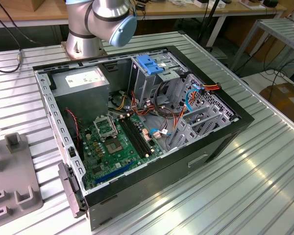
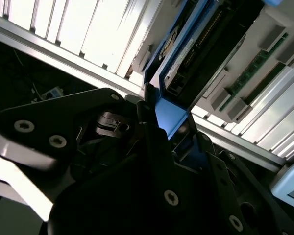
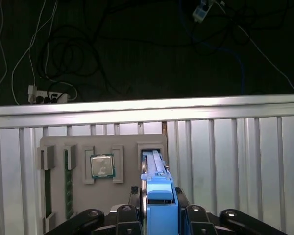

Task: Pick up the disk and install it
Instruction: 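Pick up the disk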

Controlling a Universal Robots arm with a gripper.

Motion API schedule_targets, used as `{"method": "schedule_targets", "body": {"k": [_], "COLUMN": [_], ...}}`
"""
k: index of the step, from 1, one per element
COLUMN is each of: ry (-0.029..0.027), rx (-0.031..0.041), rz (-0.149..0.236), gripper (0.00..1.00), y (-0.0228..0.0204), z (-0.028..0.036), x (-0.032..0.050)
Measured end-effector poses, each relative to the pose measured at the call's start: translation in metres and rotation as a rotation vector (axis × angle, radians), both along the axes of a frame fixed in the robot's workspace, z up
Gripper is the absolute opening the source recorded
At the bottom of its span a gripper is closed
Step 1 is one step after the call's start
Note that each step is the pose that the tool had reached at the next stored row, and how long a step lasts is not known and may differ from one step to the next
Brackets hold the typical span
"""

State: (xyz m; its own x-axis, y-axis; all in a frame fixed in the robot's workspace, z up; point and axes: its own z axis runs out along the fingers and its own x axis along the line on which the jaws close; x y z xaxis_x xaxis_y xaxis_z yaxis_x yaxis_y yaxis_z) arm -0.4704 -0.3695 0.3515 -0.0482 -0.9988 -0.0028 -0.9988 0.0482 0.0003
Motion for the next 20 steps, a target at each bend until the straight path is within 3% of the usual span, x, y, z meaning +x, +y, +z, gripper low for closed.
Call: {"method": "schedule_targets", "body": {"k": [2, 20], "ry": [0.0000, 0.0004], "rx": [0.0000, 0.0000], "rz": [0.000, 0.000], "gripper": [0.37, 0.37], "y": [0.0000, 0.0000], "z": [0.0071, 0.0491], "x": [0.0000, 0.0000]}}
